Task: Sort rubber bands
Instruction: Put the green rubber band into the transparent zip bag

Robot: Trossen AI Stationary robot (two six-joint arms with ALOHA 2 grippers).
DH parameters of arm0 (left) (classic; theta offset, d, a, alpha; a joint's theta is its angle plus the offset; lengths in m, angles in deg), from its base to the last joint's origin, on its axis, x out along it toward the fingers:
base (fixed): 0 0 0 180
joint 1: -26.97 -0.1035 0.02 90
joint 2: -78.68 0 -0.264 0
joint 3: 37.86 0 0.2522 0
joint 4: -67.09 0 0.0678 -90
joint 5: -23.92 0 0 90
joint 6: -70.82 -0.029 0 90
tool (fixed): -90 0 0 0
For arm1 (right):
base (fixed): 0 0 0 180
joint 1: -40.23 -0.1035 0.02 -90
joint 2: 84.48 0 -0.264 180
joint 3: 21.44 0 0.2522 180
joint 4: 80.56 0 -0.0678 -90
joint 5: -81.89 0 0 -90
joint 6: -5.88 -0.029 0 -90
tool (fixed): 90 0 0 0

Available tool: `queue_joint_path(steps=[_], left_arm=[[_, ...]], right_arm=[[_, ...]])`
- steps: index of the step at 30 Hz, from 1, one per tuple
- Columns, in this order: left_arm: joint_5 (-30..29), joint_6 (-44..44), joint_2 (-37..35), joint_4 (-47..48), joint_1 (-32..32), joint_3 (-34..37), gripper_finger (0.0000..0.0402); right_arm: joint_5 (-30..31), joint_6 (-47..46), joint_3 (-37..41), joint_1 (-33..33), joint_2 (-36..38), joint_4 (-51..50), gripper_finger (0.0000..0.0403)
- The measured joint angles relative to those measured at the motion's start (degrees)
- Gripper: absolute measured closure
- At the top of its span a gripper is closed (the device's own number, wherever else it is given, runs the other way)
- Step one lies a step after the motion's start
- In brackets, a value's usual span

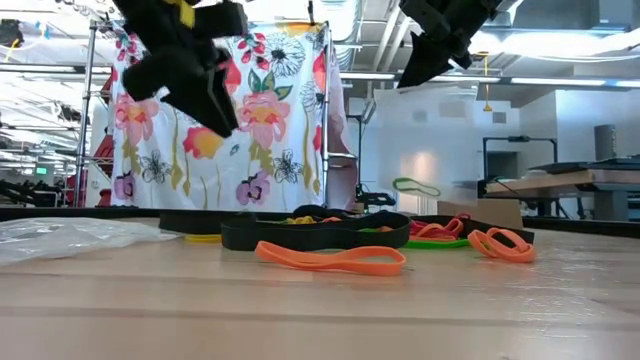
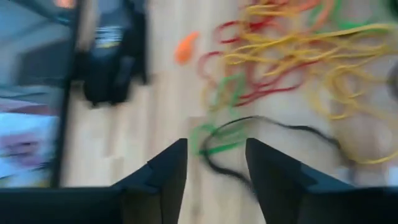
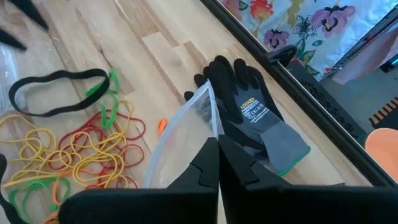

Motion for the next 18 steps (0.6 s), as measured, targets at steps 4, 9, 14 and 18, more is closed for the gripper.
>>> queue_joint_path(steps=[4,9,14,18], left_arm=[[4.3,-3.6,4.4,-6.2,-4.1,2.9,0.0239],[7.4,-8.1,10.2,-16.1,-10.5,3.9,0.0247],[13.8,-9.5,12.1,-18.2,-16.7,3.9,0.0249],[18.2,-8.3,12.2,-14.8,-20.2,3.9,0.025]], right_arm=[[0.0,0.1,0.0,0.0,0.0,0.1,0.0403],[-0.3,0.1,0.0,-0.1,0.0,0.1,0.0403],[-2.6,0.1,0.0,-0.1,0.0,0.0,0.0403],[-2.7,0.2,0.0,-0.2,0.0,-0.1,0.0403]])
